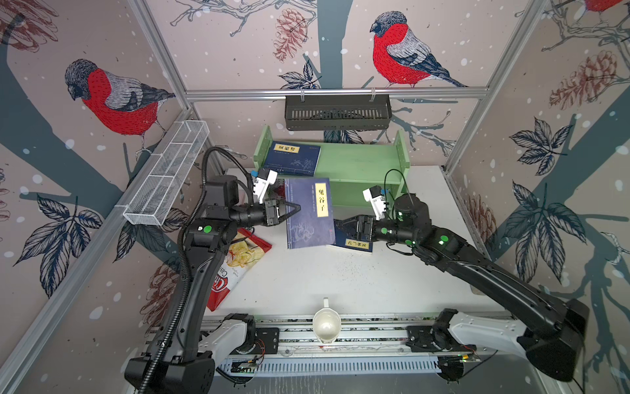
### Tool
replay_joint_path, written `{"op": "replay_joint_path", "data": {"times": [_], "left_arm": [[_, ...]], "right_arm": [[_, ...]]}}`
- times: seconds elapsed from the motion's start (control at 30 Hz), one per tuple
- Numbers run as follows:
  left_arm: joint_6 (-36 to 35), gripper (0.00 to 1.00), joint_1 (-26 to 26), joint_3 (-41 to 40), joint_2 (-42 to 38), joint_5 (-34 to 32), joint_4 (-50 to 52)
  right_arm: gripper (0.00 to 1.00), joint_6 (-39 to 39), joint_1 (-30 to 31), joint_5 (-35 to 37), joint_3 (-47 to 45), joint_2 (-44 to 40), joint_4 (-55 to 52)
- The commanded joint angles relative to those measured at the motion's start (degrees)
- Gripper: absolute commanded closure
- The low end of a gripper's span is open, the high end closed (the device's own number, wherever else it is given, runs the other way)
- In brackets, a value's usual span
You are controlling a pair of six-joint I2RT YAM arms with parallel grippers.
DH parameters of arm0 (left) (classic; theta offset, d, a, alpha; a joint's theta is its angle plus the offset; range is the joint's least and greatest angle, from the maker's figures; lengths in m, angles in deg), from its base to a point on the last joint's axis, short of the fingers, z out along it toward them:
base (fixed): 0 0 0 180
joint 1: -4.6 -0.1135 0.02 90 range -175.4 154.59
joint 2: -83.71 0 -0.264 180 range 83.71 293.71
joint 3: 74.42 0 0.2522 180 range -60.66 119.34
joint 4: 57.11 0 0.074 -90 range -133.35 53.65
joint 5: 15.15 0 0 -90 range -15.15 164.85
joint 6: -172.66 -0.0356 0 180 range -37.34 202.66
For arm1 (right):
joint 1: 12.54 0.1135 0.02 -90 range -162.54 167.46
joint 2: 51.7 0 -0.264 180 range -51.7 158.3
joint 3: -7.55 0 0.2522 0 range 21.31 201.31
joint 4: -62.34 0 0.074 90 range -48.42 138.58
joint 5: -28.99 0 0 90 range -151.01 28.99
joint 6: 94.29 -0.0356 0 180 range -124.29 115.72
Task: Stacking books/files
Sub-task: Pass the book.
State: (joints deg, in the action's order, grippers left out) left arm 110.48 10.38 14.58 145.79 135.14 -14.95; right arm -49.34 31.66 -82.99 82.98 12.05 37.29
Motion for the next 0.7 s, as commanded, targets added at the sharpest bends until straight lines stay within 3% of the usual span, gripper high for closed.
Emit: {"op": "replay_joint_path", "data": {"times": [0.0, 0.23, 0.47, 0.67], "left_arm": [[17.96, 1.00, -0.07, 5.40, 2.86, -0.63, -25.57], [34.50, 1.00, -0.07, 9.95, 10.34, -14.39, -42.85], [49.70, 1.00, -0.11, 6.06, 15.54, -17.45, -55.09], [51.24, 1.00, -0.84, 3.43, 16.23, -17.79, -56.86]], "right_arm": [[0.18, 0.76, -0.08, 2.13, 3.02, -1.77, 4.20], [0.17, -2.16, 0.23, -1.48, 6.95, 1.70, 13.60], [0.16, -4.92, 0.98, -3.38, 11.29, 12.03, 26.74], [0.16, -5.65, 1.21, -3.96, 17.25, 19.70, 30.46]]}}
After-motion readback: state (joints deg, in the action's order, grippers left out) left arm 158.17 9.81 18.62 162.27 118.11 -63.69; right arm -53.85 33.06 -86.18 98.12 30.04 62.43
